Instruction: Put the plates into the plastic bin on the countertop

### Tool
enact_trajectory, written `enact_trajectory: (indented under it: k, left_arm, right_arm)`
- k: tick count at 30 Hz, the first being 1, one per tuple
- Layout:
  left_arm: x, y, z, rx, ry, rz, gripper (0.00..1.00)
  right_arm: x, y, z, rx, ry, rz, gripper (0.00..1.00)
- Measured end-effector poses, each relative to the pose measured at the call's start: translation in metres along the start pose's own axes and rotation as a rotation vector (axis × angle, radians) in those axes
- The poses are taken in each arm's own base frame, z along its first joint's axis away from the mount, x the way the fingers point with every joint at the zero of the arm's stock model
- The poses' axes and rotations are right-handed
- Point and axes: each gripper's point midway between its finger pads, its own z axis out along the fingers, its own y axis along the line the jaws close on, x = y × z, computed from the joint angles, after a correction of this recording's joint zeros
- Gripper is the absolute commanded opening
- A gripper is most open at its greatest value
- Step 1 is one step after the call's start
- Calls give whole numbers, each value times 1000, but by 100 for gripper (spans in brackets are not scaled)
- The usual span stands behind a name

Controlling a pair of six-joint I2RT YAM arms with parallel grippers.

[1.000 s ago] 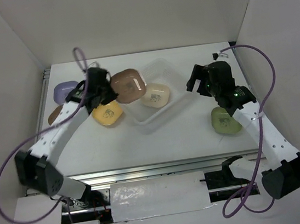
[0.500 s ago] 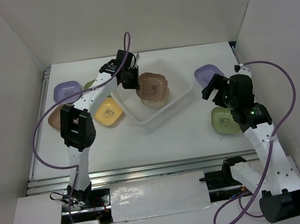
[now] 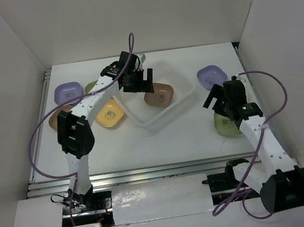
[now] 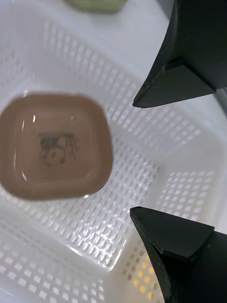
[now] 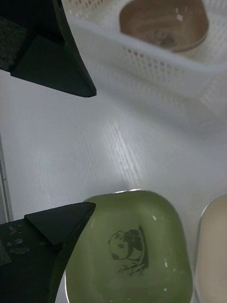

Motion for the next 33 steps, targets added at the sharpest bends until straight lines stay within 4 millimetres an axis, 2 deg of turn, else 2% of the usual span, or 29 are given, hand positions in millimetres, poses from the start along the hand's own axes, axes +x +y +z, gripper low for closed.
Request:
enact_trajectory:
  k: [2,4,6,8,10,12,14,17,18,19,20,22,25,27,30,33]
  left_arm:
    - [-6,-16,-30,23,-58,-18,99]
    - [-17,-28,-74,30,-151,-67,99]
    - [-29,-28,-120,10,-265,-145,99]
    - [-30,-15,-163,-23,-359,-230,99]
    - [-26,3,-197,-49,-447,-309,99]
    - [-11,27,-214,-95,-483,-372,99]
    - [5,52,-217,-159,-485,-432,99]
    - [34,86,-201,-255,-439,-511,99]
    - [46,95,-194,-281,-413,-541,99]
    - [62,108,-186,-313,-383,-581,99]
    - [78,121,-180,-348,-356,-619,99]
    - [109,151,-173,-424,-316,-725,99]
    - [143,182,-175,-508,-302,-855,99]
    - [156,196,-183,-548,-319,-923,99]
    - [159,211,-200,-583,-383,-995,99]
    - [162,223,-214,-619,-444,-1054,99]
  right_arm:
    - [17,-11,19,60,71,10,100]
    - [34,-22,36,114,138,20,99]
    - [50,-32,49,161,196,29,97]
    - [62,-41,62,199,244,44,93]
    - [74,-48,74,226,279,58,92]
    - [87,-54,83,248,316,67,79]
    - [99,-61,89,279,355,69,73]
    - [99,-63,93,289,347,67,52]
    - [98,-62,94,284,343,65,41]
    - [99,-60,94,277,343,69,19]
    - [99,-59,95,269,341,57,16]
    - [87,-48,96,229,302,64,0]
    - [86,-39,96,201,290,31,0]
    - [89,-34,91,184,284,8,0]
    - [89,-23,72,129,248,-3,0]
    - [77,-4,45,56,178,3,0]
